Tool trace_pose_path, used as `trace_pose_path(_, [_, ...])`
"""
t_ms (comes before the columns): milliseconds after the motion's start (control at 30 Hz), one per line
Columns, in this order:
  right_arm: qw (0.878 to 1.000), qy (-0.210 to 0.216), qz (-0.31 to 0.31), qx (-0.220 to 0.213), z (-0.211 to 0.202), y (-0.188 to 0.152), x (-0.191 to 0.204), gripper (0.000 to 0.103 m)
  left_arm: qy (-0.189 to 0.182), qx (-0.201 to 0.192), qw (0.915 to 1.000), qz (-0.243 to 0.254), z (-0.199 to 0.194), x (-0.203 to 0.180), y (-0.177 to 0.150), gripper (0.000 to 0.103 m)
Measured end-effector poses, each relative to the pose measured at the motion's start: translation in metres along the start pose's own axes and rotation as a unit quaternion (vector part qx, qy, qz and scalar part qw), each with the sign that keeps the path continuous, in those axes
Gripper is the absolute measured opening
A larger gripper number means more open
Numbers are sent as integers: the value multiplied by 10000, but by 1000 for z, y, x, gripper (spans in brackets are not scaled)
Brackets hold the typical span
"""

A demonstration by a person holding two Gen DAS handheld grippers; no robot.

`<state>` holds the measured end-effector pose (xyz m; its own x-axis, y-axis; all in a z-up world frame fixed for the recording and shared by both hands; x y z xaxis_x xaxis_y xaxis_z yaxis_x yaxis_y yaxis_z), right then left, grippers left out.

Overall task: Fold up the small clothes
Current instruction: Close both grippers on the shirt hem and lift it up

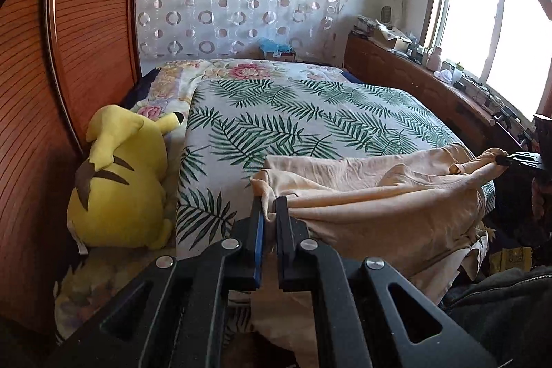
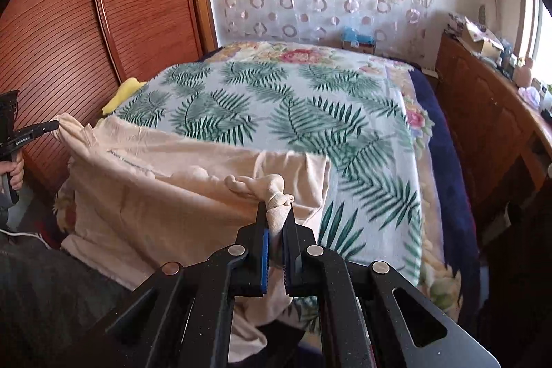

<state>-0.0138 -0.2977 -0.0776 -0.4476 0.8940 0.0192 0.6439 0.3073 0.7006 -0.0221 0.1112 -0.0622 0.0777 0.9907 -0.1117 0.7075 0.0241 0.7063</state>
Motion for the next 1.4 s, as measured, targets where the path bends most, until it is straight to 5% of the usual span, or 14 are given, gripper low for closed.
trace_pose_path(167, [9998, -52, 126, 176, 10, -1, 12, 6, 73, 119, 9999, -46, 12, 3, -7, 9])
trace_pose_path(233, [9998, -111, 115, 151, 9, 4, 13, 18, 119, 65, 9999, -7, 9, 4, -6, 12])
trace_pose_path(400, [9996, -230, -54, -141, -8, 19, 15, 23, 137, -108, 9998, 114, 9, 1, 9, 22])
trace_pose_path(500, [9988, -342, -128, -321, -16, 28, 14, 39, 46, -255, 9995, 171, 11, -3, 24, 42])
trace_pose_path(600, [9982, -443, -130, -371, -11, 33, 12, 42, -9, -372, 9988, 312, 18, -9, 39, 58])
trace_pose_path(667, [9980, -486, -125, -391, -2, 35, 12, 45, 24, -378, 9986, 363, 26, -12, 48, 79])
trace_pose_path(1033, [9990, -437, -8, 42, 81, 47, -5, 55, 111, 262, 9990, 357, 97, -7, 56, 81])
trace_pose_path(1400, [9981, -322, 274, 448, 119, 45, -21, 58, 40, 725, 9970, 250, 129, -2, 48, 81])
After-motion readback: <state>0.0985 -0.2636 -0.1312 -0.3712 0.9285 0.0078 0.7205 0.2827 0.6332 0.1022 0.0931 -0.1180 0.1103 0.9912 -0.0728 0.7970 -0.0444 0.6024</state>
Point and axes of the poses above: each gripper's, at about its wrist camera, not at the fingertips, and z roughly the way its jaws point, x to its left, y to its top, the point moved 3 cm from there along z, roughly the way its jaws point, and after that the axes turned 4 degrees about x, right-handed, at the moved point
